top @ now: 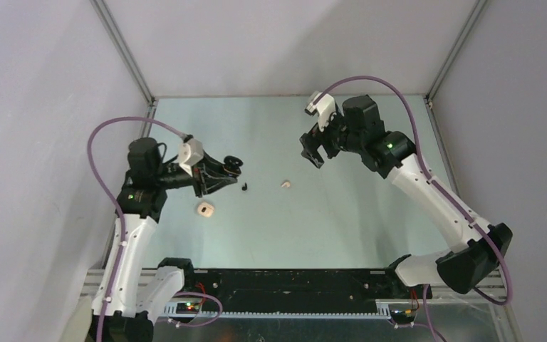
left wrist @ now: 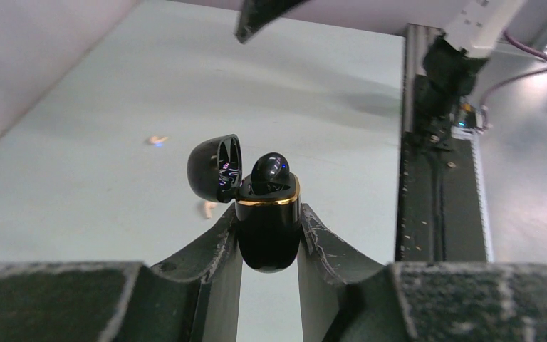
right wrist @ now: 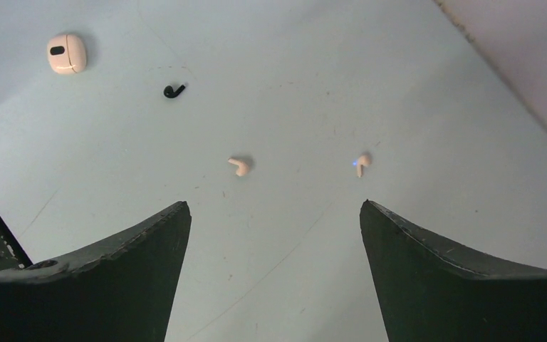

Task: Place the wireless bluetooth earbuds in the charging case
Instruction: Move the left earbud to the center of the board.

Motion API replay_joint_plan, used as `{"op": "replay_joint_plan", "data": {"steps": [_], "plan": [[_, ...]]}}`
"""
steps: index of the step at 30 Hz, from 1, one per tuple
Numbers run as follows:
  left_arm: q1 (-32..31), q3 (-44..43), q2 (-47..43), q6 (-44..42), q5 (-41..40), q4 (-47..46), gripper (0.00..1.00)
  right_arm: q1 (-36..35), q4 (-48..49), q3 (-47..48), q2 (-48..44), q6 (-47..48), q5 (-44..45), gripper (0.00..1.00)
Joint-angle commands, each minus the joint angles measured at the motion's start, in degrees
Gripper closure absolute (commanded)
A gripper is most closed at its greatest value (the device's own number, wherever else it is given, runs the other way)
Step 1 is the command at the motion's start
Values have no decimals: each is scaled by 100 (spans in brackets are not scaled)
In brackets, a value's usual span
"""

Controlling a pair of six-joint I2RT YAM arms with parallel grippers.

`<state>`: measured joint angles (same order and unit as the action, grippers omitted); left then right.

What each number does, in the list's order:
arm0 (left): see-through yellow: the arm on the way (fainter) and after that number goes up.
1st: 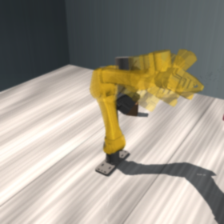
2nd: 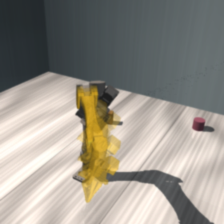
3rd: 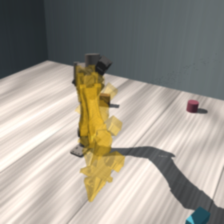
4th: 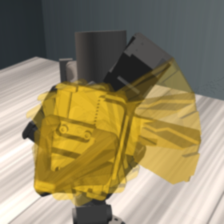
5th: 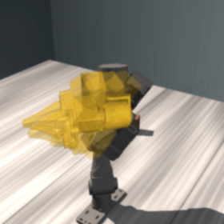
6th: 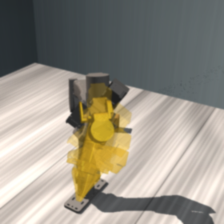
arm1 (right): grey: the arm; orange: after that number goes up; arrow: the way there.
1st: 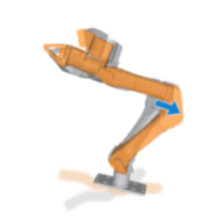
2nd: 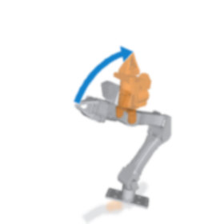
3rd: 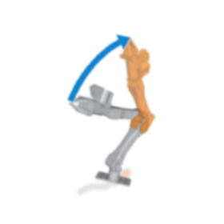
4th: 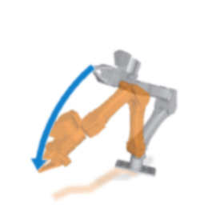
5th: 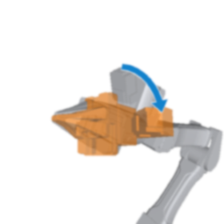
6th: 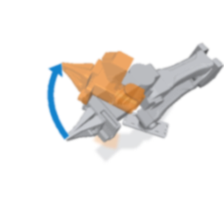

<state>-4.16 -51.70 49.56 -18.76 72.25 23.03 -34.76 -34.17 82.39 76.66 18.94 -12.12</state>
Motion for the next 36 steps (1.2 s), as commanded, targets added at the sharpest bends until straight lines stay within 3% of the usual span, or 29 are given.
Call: {"op": "replay_joint_plan", "data": {"steps": [1, 13, 27, 36], "plan": [[603, -352, -300, 328, 87, -208, 100, 217, 353, -26, 259, -280, -636, 7], [1661, 586, -1443, 148, 252, -107, 100, -42, 354, -47, 1099, -84, -248, 9], [2742, 153, -1137, -2818, 1071, 3094, 100, -217, 539, 81, 2195, -1222, -708, 11], [2760, 509, -1310, -3843, 1515, 3427, 100, -271, -348, 2185, 3647, -1920, -1288, 14]]}}
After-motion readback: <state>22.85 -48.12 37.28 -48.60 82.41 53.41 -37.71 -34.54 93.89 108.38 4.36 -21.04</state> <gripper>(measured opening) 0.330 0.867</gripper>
